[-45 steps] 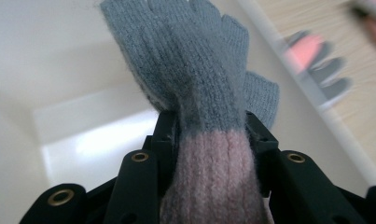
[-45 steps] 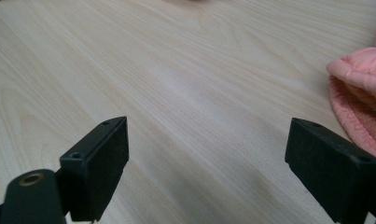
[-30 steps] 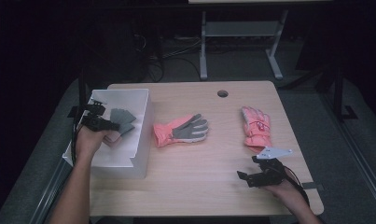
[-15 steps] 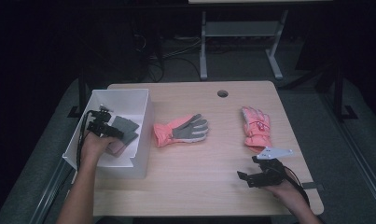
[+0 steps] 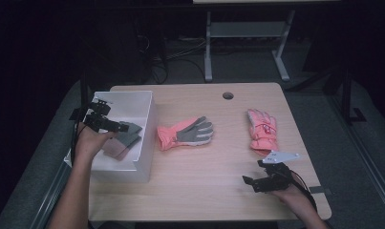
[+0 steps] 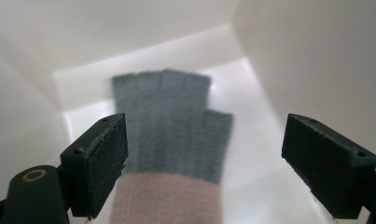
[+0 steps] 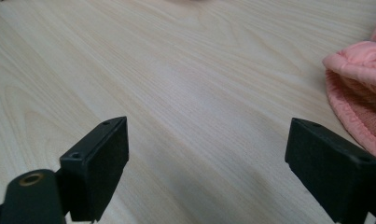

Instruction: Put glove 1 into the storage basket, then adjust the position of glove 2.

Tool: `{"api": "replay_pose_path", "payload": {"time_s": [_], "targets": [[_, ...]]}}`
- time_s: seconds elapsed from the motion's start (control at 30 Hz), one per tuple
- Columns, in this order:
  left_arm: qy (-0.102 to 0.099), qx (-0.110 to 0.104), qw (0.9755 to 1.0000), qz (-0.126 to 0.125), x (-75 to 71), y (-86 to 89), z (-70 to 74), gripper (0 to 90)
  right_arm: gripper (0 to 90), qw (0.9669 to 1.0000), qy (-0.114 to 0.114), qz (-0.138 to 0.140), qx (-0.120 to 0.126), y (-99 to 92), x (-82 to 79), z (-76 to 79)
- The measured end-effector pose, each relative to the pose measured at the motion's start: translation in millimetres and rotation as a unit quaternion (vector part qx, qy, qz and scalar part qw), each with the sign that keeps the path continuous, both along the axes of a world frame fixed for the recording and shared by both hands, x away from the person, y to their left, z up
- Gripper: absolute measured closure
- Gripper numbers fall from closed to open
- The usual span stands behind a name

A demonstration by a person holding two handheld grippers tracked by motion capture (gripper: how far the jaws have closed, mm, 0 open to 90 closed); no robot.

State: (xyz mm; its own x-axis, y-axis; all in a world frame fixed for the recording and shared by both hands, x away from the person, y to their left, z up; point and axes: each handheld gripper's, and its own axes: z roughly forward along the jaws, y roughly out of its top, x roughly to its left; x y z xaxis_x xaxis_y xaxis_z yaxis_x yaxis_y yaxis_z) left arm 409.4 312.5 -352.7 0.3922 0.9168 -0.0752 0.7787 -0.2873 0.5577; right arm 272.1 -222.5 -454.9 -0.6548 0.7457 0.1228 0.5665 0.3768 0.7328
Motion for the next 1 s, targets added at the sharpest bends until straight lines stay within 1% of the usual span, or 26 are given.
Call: {"api": "replay_pose_path", "payload": {"time_s": [0.03,0.07,0.1,0.2,0.23,0.3,0.33,0.37,0.4,0.43,0.47,0.5,0.53,0.57,0.6,0.63,0.67,0.7,0.73,0.77,0.87,0.93,1.0], "targets": [[-0.004,-0.006,1.0,-0.003,-1.7,-1.7,2.2,14.1,13.2,1.0,0.001,0.0,0.001,0.3,-0.2,0.0],[-0.01,-0.009,0.9998,-0.017,-5.4,-5.8,6.8,14.1,13.2,1.0,0.001,0.0,0.001,0.3,-0.3,-0.1],[-0.01,-0.009,0.9998,-0.017,-5.4,-5.8,6.8,14.1,13.2,1.0,0.001,0.0,0.001,0.3,-0.3,-0.1],[-0.016,-0.016,0.9989,-0.04,-10.1,-15.4,13.2,14.2,13.2,1.0,0.002,0.0,-0.002,0.6,0.2,-0.1],[-0.016,-0.016,0.9989,-0.04,-10.1,-15.4,13.2,14.4,13.2,1.0,0.002,0.0,-0.003,0.7,0.3,-0.1],[-0.022,-0.028,0.9974,-0.063,-14.5,-26.0,20.1,14.9,13.2,1.0,0.002,0.002,-0.003,1.4,0.4,-0.2],[-0.024,-0.032,0.9969,-0.069,-15.8,-28.3,21.9,16.7,13.1,1.0,0.003,0.001,-0.001,2.0,0.3,-0.2],[-0.024,-0.032,0.9969,-0.069,-15.8,-28.3,21.9,19.3,13.1,1.0,0.003,0.001,-0.001,2.0,0.3,-0.2],[-0.028,-0.041,0.9951,-0.085,-18.8,-35.7,26.5,22.1,13.2,1.0,0.002,0.001,-0.001,2.3,0.6,-0.2],[-0.028,-0.041,0.9951,-0.085,-18.8,-35.7,26.5,23.8,13.2,1.0,0.002,0.001,-0.001,2.3,0.6,-0.2],[-0.032,-0.046,0.9933,-0.101,-21.8,-44.2,30.8,26.9,13.2,1.0,0.002,0.002,-0.002,2.2,1.0,-0.3],[-0.033,-0.051,0.992,-0.11,-23.4,-50.1,33.3,29.6,13.2,1.0,0.003,0.002,-0.002,2.2,1.1,-0.1],[-0.034,-0.056,0.9912,-0.115,-24.4,-54.0,34.7,32.7,13.2,1.0,0.003,0.002,0.0,2.4,1.1,0.1],[-0.035,-0.06,0.9897,-0.125,-25.7,-60.1,37.0,36.4,13.2,1.0,0.002,0.002,0.0,2.4,1.1,0.2],[-0.034,-0.06,0.989,-0.131,-26.5,-63.8,38.6,40.6,13.2,1.0,0.002,0.002,0.002,2.4,1.2,0.3],[-0.034,-0.06,0.989,-0.131,-26.5,-63.8,38.6,45.9,13.2,1.0,0.003,0.003,0.001,2.3,1.3,0.2],[-0.036,-0.063,0.9865,-0.146,-28.5,-74.1,42.2,52.8,13.2,1.0,0.002,0.003,0.0,2.1,1.4,0.0],[-0.038,-0.066,0.9853,-0.153,-29.6,-80.9,44.3,57.2,13.2,1.0,0.002,0.004,0.0,1.9,1.4,-0.1],[-0.04,-0.068,0.9837,-0.161,-30.4,-86.4,46.0,64.1,13.2,1.0,0.001,0.004,0.002,1.7,1.3,0.1],[-0.042,-0.071,0.9828,-0.166,-31.2,-91.2,47.1,70.8,13.2,1.0,0.0,0.005,0.002,1.6,1.2,0.3],[-0.045,-0.07,0.9793,-0.185,-32.6,-111.9,50.6,87.8,13.2,1.0,0.0,0.004,0.004,1.9,1.2,0.8],[-0.042,-0.072,0.9789,-0.187,-32.6,-124.6,51.7,89.8,13.2,1.0,0.001,0.005,0.003,2.1,1.0,0.7],[-0.043,-0.072,0.9776,-0.193,-33.0,-137.7,51.9,89.9,13.2,1.0,-0.001,0.005,0.003,2.3,0.7,1.2]]}}
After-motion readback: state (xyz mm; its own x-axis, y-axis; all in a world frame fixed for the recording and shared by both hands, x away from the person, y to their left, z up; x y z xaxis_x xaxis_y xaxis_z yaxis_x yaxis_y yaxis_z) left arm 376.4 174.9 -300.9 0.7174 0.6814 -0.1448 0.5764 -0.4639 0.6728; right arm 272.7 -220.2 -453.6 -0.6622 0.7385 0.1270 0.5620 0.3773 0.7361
